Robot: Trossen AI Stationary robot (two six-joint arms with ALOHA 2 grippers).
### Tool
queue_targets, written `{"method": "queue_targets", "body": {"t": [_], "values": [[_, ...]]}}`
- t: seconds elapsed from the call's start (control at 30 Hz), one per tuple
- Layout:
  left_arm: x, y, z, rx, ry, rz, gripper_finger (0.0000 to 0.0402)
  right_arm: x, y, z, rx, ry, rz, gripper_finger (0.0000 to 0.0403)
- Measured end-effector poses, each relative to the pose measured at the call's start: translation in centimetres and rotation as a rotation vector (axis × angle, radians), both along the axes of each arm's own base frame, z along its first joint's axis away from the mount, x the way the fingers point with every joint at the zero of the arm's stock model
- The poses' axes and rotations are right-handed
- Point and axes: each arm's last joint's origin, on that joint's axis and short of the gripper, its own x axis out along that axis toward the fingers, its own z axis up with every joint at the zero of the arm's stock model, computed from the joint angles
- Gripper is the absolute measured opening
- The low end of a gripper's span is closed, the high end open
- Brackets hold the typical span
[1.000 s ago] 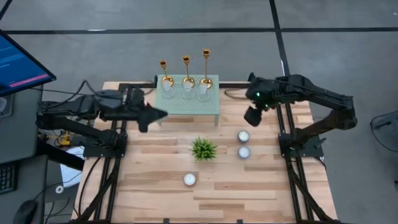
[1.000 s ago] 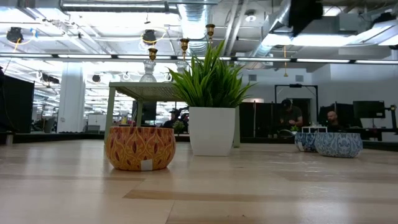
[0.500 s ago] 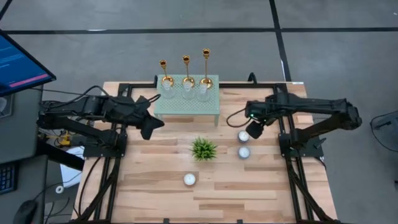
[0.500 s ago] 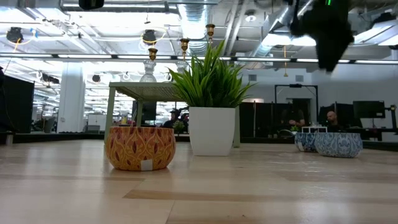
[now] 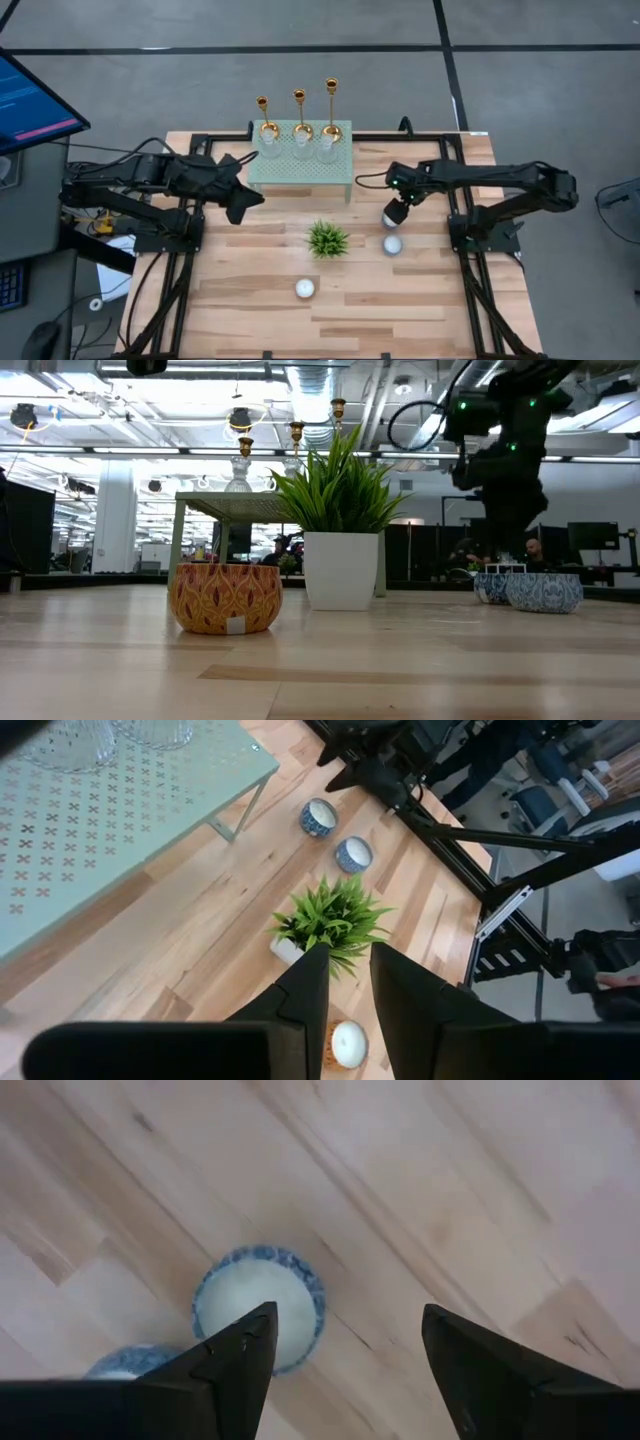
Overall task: Pick & Place candle stick holders
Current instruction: Put the blue scented candle on the shelf
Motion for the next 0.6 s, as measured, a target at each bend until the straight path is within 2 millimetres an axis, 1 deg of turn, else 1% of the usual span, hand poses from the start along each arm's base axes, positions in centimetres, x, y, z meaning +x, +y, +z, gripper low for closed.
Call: {"method": "queue_targets", "body": {"t": [0.13,0.3,0.47,0.53,0.6], "values": [[0.0,0.0,0.0,0.0,0.0,0.0,0.0077,0.6,-0.1,-1.6,0.038,0.024,0.046,0.024],[0.0,0.0,0.0,0.0,-0.004,0.0,0.0077,1.2,-0.3,-3.3,0.053,0.094,0.099,0.024],[0.0,0.0,0.1,-0.001,-0.007,0.0,0.0077,1.3,-0.8,-3.8,0.059,0.104,0.114,0.0237],[0.0,0.0,0.1,-0.001,-0.008,0.0,0.0077,1.3,-1.0,-3.9,0.087,0.097,0.125,0.0226],[0.0,0.0,0.1,-0.001,-0.01,0.0,0.0077,1.2,-1.2,-3.9,0.102,0.093,0.132,0.0207]]}}
